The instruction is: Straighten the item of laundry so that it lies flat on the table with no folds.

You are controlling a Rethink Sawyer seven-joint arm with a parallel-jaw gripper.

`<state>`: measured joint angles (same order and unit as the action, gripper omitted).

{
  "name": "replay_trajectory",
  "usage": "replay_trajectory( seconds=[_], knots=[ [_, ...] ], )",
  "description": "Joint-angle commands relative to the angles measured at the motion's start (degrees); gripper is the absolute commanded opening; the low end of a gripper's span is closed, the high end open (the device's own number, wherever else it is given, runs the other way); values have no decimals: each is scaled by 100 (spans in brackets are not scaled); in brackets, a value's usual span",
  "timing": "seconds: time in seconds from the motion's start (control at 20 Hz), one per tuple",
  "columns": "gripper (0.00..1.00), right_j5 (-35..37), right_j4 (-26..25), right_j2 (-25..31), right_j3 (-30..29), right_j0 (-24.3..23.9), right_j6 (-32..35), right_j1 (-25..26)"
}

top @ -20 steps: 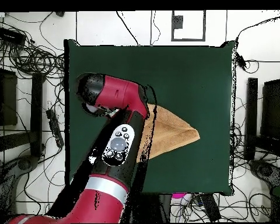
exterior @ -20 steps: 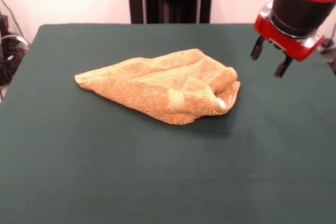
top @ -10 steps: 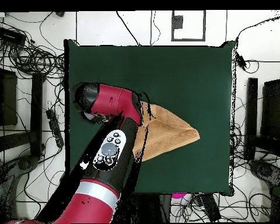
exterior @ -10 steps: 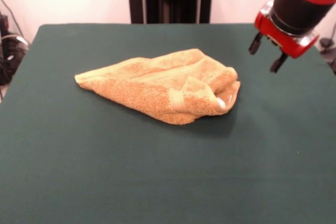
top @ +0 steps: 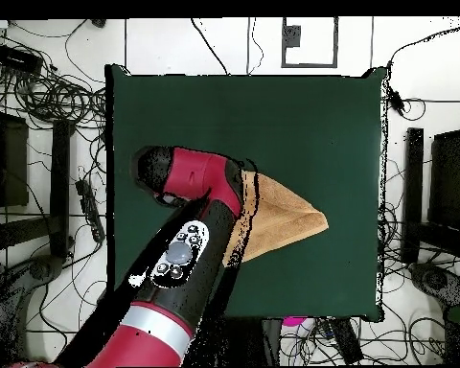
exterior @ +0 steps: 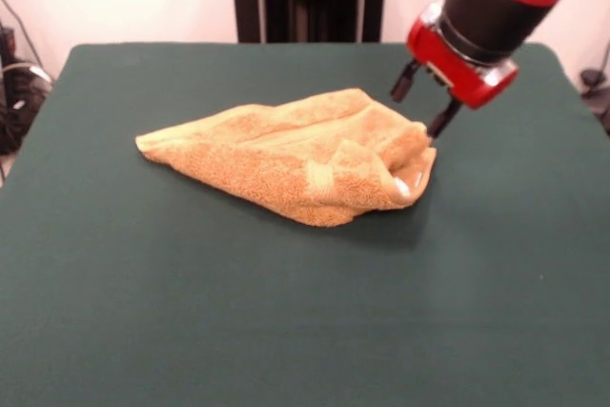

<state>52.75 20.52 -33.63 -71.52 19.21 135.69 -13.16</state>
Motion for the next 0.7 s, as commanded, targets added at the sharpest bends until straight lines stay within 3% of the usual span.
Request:
replay_trajectory(
  seconds=[0.05,0.45,0.7],
  knots=[
    [100,-1068,-106,349,-763,-30,1313,401],
    [100,-1978,72,717,-955,-197,1263,658],
    [100,-2078,180,944,-961,-337,1144,822]
  ],
)
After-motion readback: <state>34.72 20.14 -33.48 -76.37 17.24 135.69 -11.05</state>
